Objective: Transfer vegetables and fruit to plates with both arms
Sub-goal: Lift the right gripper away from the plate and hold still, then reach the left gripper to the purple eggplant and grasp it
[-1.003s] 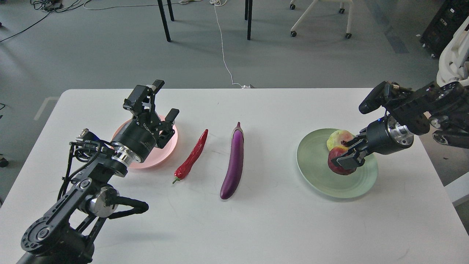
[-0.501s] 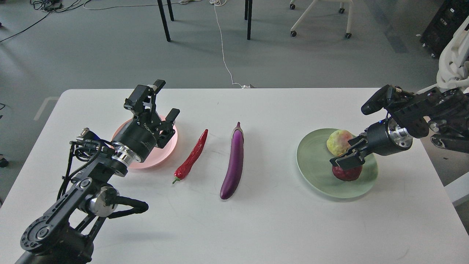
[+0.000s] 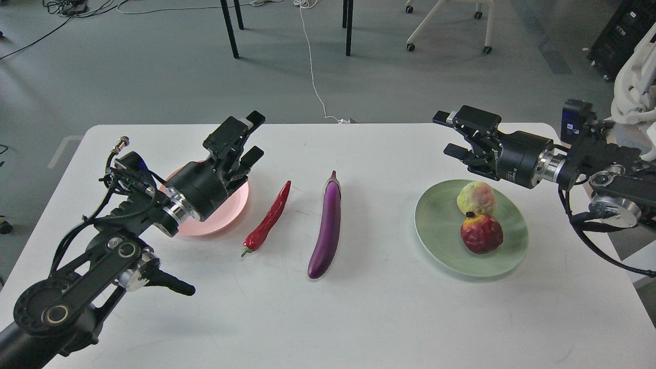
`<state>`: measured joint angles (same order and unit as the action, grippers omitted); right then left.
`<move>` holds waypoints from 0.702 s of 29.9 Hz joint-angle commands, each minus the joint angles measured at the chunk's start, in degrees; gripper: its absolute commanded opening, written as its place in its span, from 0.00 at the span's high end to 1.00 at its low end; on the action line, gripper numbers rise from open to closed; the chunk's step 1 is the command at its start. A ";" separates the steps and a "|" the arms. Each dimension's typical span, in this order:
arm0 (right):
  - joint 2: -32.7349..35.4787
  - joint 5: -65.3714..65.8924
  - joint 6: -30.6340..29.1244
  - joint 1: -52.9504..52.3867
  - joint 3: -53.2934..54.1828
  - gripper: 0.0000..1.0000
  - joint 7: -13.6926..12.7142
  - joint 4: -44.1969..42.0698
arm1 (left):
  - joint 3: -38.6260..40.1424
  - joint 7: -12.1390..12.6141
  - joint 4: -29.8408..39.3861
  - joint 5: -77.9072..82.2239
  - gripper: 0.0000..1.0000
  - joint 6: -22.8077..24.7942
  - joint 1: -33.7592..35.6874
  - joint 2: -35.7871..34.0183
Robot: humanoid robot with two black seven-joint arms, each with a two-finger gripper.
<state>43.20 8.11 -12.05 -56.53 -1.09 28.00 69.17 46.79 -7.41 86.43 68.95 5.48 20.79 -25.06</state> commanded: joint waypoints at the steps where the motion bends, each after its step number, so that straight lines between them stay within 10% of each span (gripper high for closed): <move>1: -0.40 -13.61 -4.10 10.63 13.11 0.03 0.00 -0.53 | -9.24 0.73 -0.73 12.84 0.02 0.66 7.14 -0.78; 10: 0.13 -22.43 -13.70 20.93 19.29 0.03 0.00 -7.38 | -15.59 5.64 -8.20 35.02 0.02 21.83 21.74 -0.43; 21: 1.09 -22.43 -13.61 21.81 19.29 0.03 0.00 -7.21 | -27.11 11.18 -22.43 34.41 0.02 22.52 30.37 12.31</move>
<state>44.19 -14.33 -25.77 -34.73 18.19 28.00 61.94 20.28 2.86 67.32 103.89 28.00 50.93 -16.30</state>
